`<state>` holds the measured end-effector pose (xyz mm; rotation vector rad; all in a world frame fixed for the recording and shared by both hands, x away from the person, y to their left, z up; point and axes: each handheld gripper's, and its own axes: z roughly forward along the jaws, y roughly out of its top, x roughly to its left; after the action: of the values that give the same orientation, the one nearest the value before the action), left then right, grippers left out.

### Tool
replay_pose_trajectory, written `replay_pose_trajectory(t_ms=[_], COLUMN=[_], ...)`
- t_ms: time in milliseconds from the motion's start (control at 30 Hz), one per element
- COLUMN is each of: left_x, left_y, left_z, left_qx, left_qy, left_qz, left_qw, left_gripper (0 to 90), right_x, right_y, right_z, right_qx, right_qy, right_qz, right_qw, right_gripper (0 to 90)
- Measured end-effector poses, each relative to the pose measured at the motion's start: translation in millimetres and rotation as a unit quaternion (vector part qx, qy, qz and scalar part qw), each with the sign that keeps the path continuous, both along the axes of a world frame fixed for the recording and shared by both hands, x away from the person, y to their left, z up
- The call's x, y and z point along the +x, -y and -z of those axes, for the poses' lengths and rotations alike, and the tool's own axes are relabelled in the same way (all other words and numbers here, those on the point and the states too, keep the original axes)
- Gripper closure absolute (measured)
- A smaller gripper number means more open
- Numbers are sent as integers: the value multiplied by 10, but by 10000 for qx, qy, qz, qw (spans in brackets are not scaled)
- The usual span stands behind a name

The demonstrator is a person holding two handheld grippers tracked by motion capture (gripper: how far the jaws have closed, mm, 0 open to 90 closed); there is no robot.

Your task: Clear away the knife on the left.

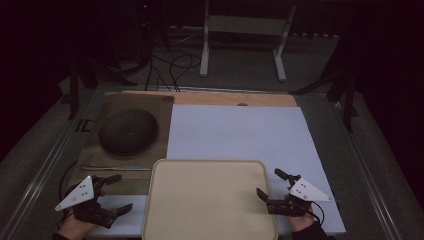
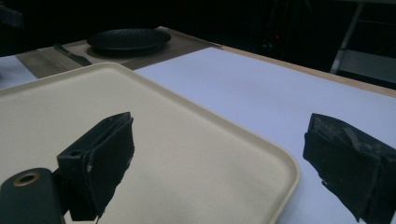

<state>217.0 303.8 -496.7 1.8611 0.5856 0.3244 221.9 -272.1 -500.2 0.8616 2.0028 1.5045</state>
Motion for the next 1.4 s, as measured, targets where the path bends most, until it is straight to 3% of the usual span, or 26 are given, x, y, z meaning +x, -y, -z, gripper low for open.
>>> replay_pose_trajectory(t_ms=[133,267,333,533,600,800,967,1033,1133,1300,1400], left_x=[70,114,146,240,265,321,374,384,399,434,469], left_y=[-107,-185,-211,-234,-236,-200,-164,-149,-128,-112,-114], left_z=[-67,-121,-145,-176,-191,-213,-237,-259,-287,-328,-344], left_qx=[323,711,862,1398,1457,1800,2010,2105,2282,2611,2835], left_qy=[-27,43,-29,-295,-388,-299,-544,-539,-605,-723,-842], left_qz=[-24,-11,-25,-95,-137,-368,-160,-93,29,151,239], left_qw=[9995,9975,9963,9897,9885,9825,9779,9761,9717,9625,9550], left_gripper=[0,4,4,3,3,0,0,0,0,0,0], right_x=[-6,-5,-5,-7,-5,2,0,-2,-1,1,2], right_y=[-6,-2,-2,-9,-10,-11,-10,-12,-13,-22,-29], right_z=[-6,-3,-5,-4,-2,7,6,6,4,4,8], right_qx=[-5,9,9,19,4,4,8,-1,-14,-2,-14], right_qy=[21,7,11,-10,-11,-37,-24,-19,1,-15,-22], right_qz=[-23,-28,-31,-38,-48,-52,-47,-48,-61,-79,-87], right_qw=[10000,10000,10000,10000,10000,10000,10000,10000,10000,10000,10000], right_gripper=[85,85,85,86,85,86,86,85,86,85,86])
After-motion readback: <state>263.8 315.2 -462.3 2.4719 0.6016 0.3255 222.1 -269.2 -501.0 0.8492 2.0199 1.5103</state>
